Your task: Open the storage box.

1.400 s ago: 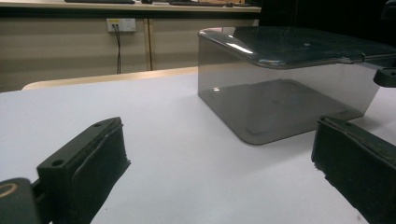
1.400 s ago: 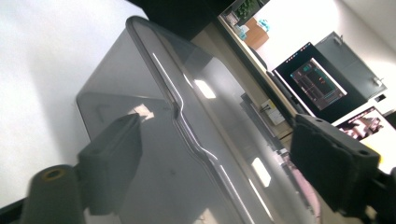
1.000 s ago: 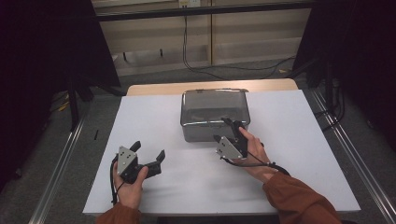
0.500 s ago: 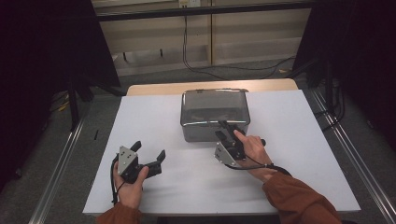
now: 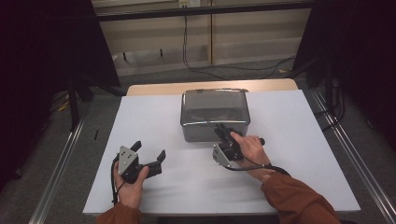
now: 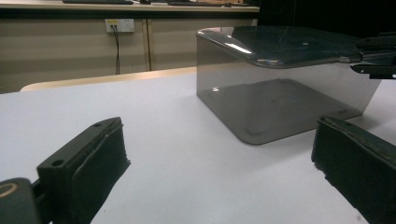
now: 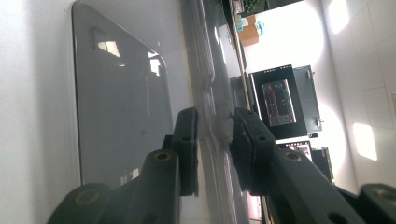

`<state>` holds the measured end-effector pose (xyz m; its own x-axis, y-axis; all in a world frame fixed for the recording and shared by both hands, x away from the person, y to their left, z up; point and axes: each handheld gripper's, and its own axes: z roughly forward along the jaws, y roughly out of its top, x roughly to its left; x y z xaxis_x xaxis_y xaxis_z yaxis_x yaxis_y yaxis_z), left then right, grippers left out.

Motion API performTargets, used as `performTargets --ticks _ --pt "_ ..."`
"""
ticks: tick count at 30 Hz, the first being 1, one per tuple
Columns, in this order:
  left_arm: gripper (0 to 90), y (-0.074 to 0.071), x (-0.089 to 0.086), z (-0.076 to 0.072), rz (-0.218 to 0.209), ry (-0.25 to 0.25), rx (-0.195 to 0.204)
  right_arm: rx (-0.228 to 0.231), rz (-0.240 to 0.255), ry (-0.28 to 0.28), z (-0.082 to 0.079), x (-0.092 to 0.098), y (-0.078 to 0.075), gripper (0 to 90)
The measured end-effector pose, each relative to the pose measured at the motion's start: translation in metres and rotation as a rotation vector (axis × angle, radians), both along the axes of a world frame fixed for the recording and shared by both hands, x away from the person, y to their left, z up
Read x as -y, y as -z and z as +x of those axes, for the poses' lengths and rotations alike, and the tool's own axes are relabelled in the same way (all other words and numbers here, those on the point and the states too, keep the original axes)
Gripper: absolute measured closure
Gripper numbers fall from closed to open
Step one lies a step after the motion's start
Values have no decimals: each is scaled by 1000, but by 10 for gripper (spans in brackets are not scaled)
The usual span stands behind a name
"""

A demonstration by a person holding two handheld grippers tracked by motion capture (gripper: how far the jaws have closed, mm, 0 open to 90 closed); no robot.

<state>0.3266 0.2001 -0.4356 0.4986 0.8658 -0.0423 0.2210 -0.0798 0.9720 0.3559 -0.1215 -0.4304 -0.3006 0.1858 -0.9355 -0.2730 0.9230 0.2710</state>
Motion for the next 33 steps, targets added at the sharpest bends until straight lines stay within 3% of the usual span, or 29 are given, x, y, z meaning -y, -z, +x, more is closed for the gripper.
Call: performTargets --ticks 5,17,24,26,33 --pt "30 0 0 0 -14 3 1 7 -3 -4 0 0 -1 756" --pt "53 1 1 2 22 14 -19 8 -2 -12 0 0 -2 762" --pt "60 0 -1 3 -8 40 -38 5 10 -9 0 1 -2 762" --pt "60 1 -1 4 -19 55 -36 2 14 -8 0 1 -2 762" --pt "44 1 0 4 7 61 -14 2 18 -12 0 1 -3 763"
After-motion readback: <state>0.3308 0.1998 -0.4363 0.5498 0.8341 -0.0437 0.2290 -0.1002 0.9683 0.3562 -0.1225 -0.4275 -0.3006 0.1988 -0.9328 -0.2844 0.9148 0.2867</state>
